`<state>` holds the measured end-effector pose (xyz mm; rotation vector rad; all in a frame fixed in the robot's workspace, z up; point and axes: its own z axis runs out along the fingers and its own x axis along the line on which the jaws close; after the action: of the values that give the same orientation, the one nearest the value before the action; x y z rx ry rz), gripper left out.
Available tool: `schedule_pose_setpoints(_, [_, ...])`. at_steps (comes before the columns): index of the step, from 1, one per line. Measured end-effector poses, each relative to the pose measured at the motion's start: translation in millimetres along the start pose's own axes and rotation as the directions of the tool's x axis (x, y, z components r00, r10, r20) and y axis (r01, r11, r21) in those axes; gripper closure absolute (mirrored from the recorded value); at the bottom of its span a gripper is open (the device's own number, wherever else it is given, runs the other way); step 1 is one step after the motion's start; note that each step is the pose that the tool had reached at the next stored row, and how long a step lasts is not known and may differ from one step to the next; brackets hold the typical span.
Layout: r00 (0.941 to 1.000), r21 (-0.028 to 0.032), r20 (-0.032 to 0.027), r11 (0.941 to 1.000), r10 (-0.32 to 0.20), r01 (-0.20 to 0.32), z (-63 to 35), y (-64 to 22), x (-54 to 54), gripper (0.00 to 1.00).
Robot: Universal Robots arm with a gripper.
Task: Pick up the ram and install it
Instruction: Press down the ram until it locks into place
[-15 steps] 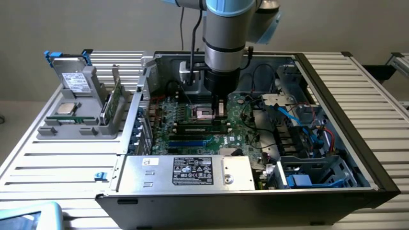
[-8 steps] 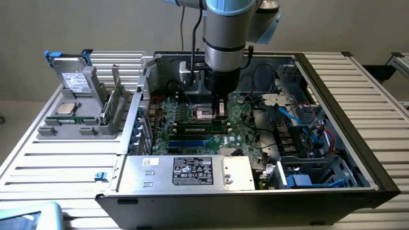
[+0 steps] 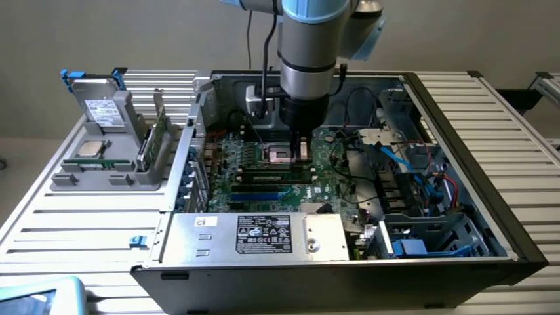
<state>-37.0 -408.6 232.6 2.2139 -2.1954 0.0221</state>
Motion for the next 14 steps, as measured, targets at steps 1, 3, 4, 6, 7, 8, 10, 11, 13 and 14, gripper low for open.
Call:
schedule_pose_setpoints(1, [1.0000, 0.0000, -0.0008, 1.0000, 0.000, 0.000, 0.7, 0.0, 0.0, 0.89])
schedule_pose_setpoints(3, [1.0000, 0.0000, -0.0025, 1.0000, -0.001, 0.001, 1.9, 0.0, 0.0, 0.89])
schedule_pose_setpoints(4, [1.0000, 0.0000, -0.0034, 1.0000, -0.001, 0.001, 2.5, 0.0, 0.0, 0.89])
schedule_pose_setpoints(6, [1.0000, -0.0001, -0.0055, 1.0000, -0.002, 0.002, 3.4, 0.0, 0.0, 0.89])
schedule_pose_setpoints(7, [1.0000, -0.0002, -0.0064, 1.0000, -0.002, 0.002, 3.7, 0.0, 0.0, 0.89])
schedule_pose_setpoints(8, [1.0000, -0.0003, -0.0071, 1.0000, -0.002, 0.002, 3.8, 0.0, 0.0, 0.89])
schedule_pose_setpoints(10, [1.0000, 0.0000, -0.0082, 1.0000, -0.002, 0.002, 4.3, 0.0, -0.1, 0.89])
schedule_pose_setpoints(11, [1.0000, -0.0001, -0.0094, 1.0000, -0.002, 0.002, 4.5, 0.0, -0.1, 0.89])
schedule_pose_setpoints(13, [0.9999, -0.0002, -0.0113, 1.0000, -0.002, 0.002, 4.9, 0.0, -0.1, 0.89])
schedule_pose_setpoints(14, [0.9999, -0.0002, -0.0117, 1.0000, -0.002, 0.002, 5.1, 0.0, -0.1, 0.89])
